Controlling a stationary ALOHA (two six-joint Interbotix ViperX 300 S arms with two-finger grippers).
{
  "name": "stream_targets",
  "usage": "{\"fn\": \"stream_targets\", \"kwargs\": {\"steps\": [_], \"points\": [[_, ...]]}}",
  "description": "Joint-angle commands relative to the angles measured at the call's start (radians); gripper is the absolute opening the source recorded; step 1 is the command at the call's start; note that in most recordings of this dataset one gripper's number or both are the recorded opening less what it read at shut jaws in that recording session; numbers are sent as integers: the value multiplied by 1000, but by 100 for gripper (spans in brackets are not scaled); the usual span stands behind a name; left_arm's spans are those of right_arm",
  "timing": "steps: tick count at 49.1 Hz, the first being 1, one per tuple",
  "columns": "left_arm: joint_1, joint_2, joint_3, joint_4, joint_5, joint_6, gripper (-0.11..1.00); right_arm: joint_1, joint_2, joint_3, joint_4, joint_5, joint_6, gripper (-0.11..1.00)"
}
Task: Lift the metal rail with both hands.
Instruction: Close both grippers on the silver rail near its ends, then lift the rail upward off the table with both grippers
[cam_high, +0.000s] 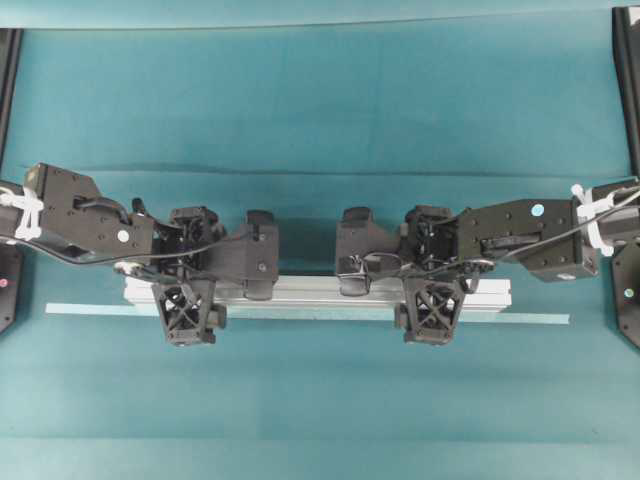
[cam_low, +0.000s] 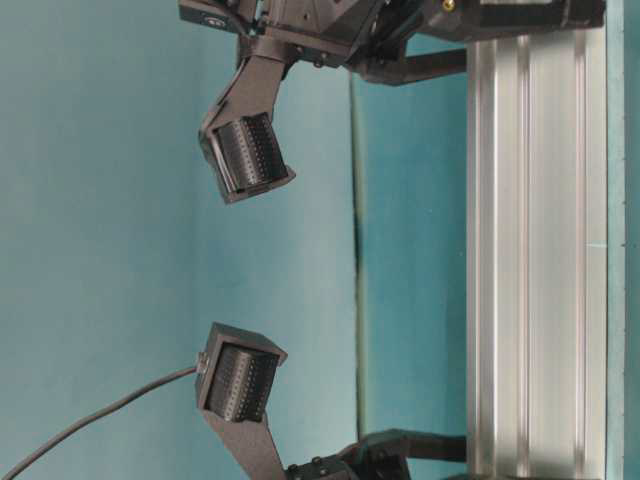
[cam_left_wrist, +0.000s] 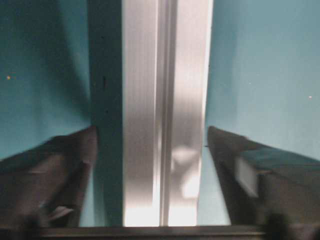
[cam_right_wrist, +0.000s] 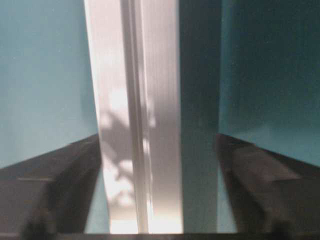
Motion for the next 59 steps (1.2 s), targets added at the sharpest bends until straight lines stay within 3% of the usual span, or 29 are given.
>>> {"fn": "stream_targets", "kwargs": {"steps": [1,7,35,59], "points": [[-5,-11,-5,2,-6,3,69,8,6,-5,8,0,23,72],[-12,-11,-5,2,-5,8,36,8,9,-8,8,8,63,40],[-12,-21,-6,2,11,17,36,9,-3,-8,8,52,78,39],[-11,-181,-117,2,275,6,36,6,-137,-81,8,239,81,39]]}}
